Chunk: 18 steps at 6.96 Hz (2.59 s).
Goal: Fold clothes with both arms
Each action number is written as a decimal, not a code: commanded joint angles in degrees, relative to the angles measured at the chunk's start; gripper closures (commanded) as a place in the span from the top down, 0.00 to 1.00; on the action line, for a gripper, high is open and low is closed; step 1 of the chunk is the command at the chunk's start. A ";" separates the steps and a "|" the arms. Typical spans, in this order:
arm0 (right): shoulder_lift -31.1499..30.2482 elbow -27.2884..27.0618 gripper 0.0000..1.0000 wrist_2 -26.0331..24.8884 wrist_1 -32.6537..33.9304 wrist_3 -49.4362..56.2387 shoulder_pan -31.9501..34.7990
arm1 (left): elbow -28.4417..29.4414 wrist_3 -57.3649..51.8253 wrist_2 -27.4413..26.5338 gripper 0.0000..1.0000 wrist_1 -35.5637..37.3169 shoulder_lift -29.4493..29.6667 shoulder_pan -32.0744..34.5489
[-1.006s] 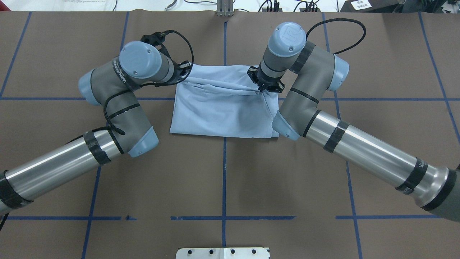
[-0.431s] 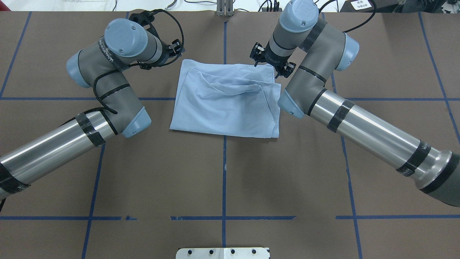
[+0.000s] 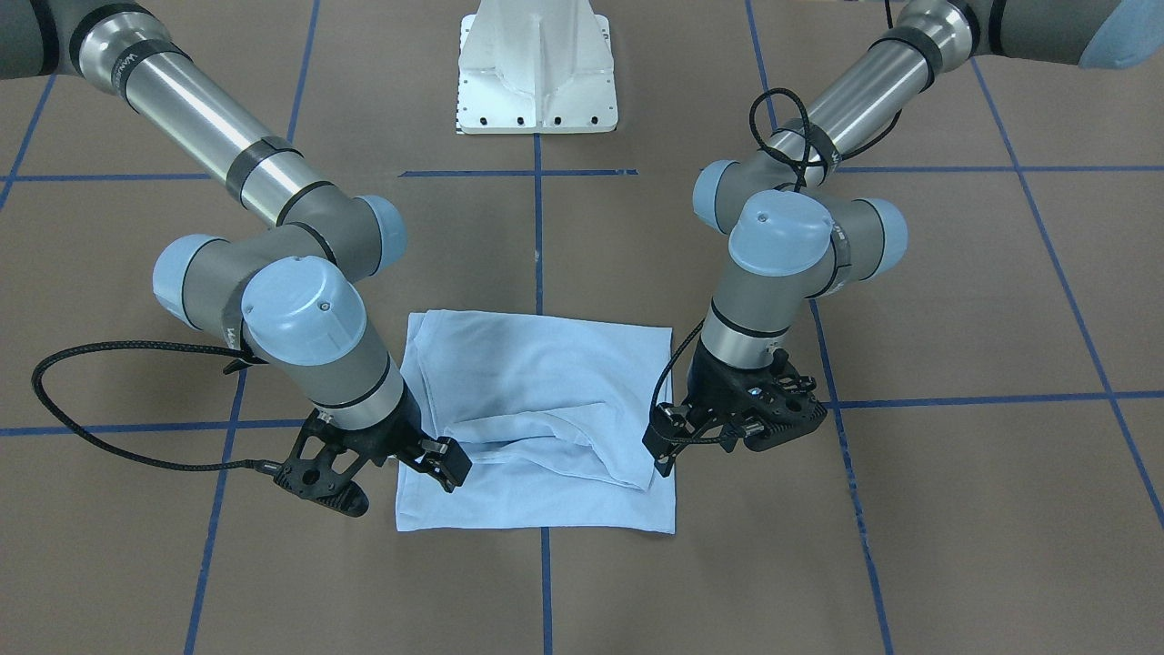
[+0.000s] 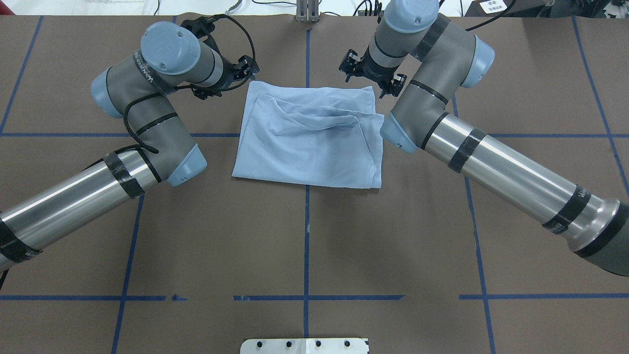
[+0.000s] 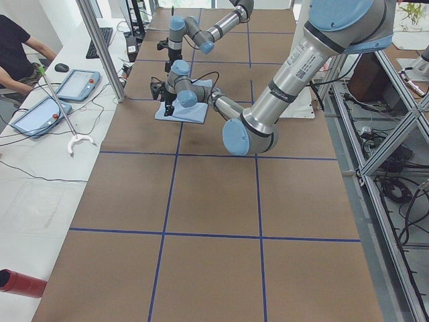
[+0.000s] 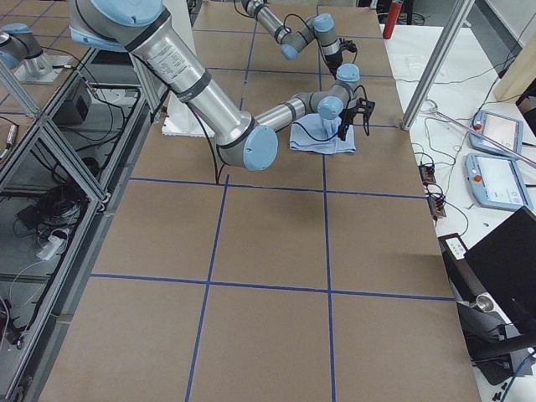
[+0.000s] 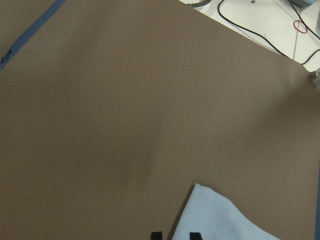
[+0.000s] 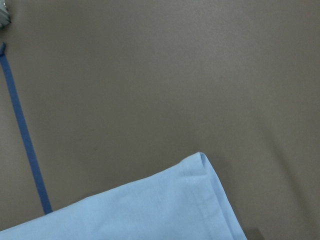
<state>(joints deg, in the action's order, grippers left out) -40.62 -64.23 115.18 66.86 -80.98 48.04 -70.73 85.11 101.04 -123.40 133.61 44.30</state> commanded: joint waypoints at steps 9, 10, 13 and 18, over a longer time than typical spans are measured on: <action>-1.39 -0.46 1.00 8.92 0.46 7.32 7.42 | 15.01 -8.02 -4.80 0.53 -7.56 8.33 -3.16; -1.56 -0.46 1.00 8.92 0.46 7.41 7.50 | 15.27 -8.11 -4.80 0.48 -7.56 8.24 -3.25; -1.65 -0.46 1.00 8.83 0.37 7.50 7.50 | 15.88 -10.39 -4.89 0.38 -7.56 8.33 -3.34; -1.74 -0.46 1.00 8.83 0.46 7.42 7.50 | 15.62 -11.72 -4.80 0.37 -7.21 8.59 -3.87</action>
<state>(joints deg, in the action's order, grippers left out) -42.33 -64.69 124.02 67.29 -73.49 55.52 -55.04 73.53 96.24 -130.71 142.12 40.51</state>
